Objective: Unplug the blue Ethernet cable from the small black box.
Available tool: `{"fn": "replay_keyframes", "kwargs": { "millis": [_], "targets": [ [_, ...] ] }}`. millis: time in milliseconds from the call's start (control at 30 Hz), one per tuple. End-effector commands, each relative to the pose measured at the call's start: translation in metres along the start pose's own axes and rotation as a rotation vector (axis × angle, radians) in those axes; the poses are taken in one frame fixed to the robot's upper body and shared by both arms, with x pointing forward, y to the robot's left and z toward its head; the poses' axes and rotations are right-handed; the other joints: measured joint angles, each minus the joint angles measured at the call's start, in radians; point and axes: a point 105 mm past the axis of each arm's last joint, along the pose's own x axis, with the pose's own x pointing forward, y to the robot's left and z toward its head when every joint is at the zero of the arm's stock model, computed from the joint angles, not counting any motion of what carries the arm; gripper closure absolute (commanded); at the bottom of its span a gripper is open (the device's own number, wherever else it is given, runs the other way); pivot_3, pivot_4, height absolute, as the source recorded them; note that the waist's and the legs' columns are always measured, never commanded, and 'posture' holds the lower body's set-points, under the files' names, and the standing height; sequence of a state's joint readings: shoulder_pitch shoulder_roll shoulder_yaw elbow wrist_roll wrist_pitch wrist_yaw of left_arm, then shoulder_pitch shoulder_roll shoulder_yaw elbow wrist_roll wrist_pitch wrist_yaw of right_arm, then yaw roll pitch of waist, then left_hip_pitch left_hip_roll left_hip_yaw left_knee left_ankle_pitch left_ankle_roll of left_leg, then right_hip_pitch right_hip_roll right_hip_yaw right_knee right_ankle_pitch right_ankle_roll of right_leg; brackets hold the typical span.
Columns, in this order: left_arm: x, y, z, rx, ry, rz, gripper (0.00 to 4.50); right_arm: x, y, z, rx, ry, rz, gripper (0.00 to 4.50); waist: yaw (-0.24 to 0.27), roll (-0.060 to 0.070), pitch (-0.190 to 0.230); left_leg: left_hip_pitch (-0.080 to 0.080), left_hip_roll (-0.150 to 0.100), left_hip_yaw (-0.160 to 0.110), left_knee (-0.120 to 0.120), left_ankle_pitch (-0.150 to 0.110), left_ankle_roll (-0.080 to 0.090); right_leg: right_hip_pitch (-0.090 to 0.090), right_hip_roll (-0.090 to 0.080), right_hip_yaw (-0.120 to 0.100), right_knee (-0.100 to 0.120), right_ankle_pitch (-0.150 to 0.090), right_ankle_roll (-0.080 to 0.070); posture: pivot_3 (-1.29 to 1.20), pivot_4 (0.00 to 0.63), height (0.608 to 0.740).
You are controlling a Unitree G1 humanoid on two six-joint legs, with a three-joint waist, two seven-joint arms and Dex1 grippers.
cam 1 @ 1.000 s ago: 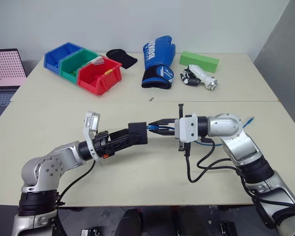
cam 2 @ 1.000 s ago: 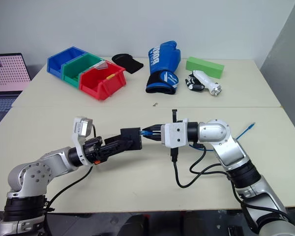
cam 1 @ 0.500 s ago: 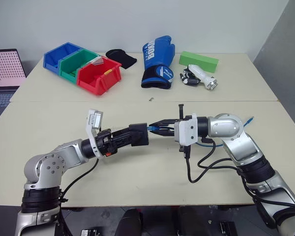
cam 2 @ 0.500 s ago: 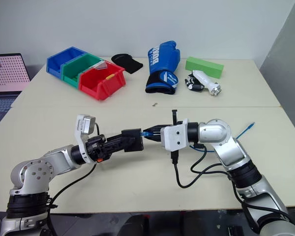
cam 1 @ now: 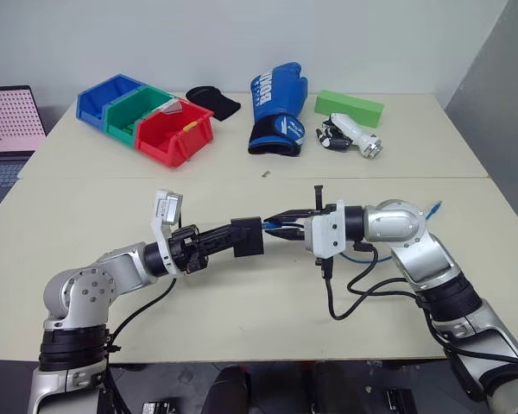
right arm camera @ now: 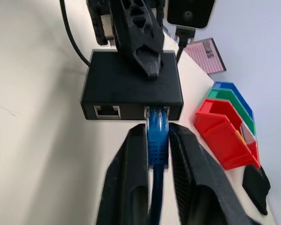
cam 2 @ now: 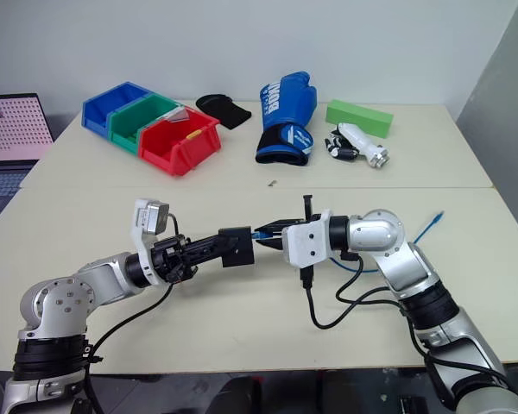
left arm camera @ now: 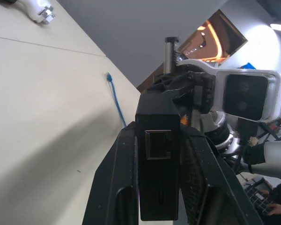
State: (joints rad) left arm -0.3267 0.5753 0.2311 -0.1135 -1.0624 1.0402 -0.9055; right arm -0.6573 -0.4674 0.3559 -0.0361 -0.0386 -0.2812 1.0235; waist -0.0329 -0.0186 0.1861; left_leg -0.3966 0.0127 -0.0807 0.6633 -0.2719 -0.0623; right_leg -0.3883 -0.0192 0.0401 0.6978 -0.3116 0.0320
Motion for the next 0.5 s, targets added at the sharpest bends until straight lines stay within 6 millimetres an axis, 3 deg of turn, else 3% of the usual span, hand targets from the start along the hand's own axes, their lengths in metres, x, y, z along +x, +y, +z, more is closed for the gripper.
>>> {"fn": "replay_keyframes", "kwargs": {
  "millis": [33,133,200,367,500],
  "targets": [
    [0.001,-0.006,0.004,0.022,0.006,-0.021,3.73,-0.003,-0.005,0.012,-0.060,-0.035,0.003,2.63,0.000,0.000,0.000,0.000,0.000,0.000,0.000,0.000,0.000,0.000,0.000,0.000,0.000,0.000,0.000,0.00,0.150,0.740],
    [0.000,-0.007,0.003,0.028,0.017,-0.024,3.73,-0.013,-0.005,0.013,-0.018,-0.025,0.023,2.08,0.000,0.000,0.000,0.000,0.000,0.000,0.000,0.000,0.000,0.000,0.000,0.000,0.000,0.000,0.000,0.00,0.150,0.740],
    [0.000,-0.008,0.001,0.047,0.044,-0.031,3.73,-0.020,-0.006,0.014,0.159,-0.036,0.021,1.61,0.001,0.000,0.000,0.000,0.000,0.000,0.000,0.000,0.000,0.000,0.000,0.000,0.000,0.000,0.000,0.00,0.150,0.740],
    [0.001,-0.014,-0.006,0.122,0.134,-0.078,3.73,-0.024,-0.005,0.019,0.693,-0.117,0.002,1.61,0.001,0.000,0.000,0.000,0.000,0.000,0.000,0.000,0.000,0.000,-0.001,0.000,0.000,0.000,0.000,0.00,0.150,0.740],
    [0.003,-0.020,-0.008,0.199,0.176,-0.142,3.73,-0.022,-0.001,0.013,0.958,-0.119,0.005,1.61,0.001,0.000,0.000,0.000,0.000,0.000,0.000,-0.001,0.001,0.000,-0.001,0.000,0.000,0.000,0.000,0.00,0.150,0.740]
  ]
}}
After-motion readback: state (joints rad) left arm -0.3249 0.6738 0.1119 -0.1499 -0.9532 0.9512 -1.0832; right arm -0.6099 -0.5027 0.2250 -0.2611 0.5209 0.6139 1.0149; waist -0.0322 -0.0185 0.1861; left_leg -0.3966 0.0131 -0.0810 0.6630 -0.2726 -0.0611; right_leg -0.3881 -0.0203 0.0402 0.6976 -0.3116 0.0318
